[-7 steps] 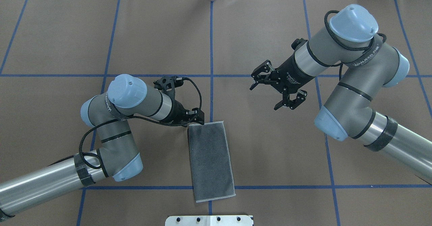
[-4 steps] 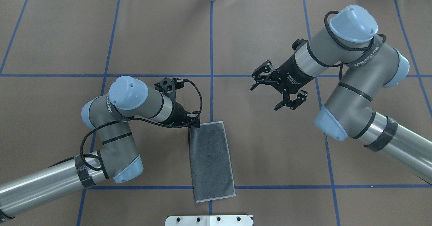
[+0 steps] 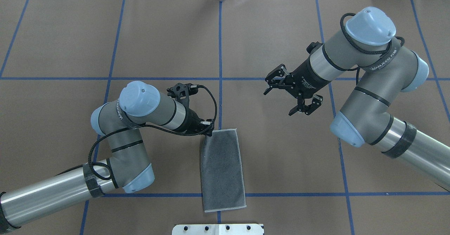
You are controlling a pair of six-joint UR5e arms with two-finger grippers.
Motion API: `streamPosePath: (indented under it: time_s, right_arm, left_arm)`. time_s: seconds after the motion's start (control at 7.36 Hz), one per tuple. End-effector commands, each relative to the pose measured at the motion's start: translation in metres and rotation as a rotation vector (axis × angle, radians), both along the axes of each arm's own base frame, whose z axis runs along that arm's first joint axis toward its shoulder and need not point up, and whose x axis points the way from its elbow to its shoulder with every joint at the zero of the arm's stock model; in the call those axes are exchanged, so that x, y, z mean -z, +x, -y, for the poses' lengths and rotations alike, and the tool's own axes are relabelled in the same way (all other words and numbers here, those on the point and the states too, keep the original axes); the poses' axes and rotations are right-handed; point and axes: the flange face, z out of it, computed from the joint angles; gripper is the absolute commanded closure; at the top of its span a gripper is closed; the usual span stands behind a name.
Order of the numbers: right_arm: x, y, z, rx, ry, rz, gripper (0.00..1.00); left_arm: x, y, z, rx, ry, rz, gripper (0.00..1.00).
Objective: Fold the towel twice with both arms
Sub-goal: 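Move the left gripper to the towel strip's far end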
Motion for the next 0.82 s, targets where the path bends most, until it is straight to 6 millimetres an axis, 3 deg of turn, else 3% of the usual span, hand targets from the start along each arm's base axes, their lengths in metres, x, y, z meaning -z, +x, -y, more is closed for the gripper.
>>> streamPosePath:
  time_s: [0.0, 0.14, 0.41, 0.68]
  right_arm:
    - [-0.005, 0.005, 0.001, -0.005, 0.002, -0.005, 0.0]
    - [-0.003, 0.009, 0.002, -0.007, 0.014, 0.0, 0.0]
    - [-0.002, 0.012, 0.003, -0.013, 0.015, 0.001, 0.0]
    - [-0.002, 0.013, 0.004, -0.015, 0.015, 0.001, 0.0]
  left_arm:
    - [0.018, -0.001, 0.009, 0.029, 0.02, -0.02, 1.0]
    - [0.034, -0.001, 0.02, 0.07, 0.034, -0.03, 1.0]
    - [0.048, 0.005, 0.061, 0.117, 0.03, -0.014, 1.0]
    - [0.047, 0.005, 0.101, 0.159, 0.013, 0.016, 1.0]
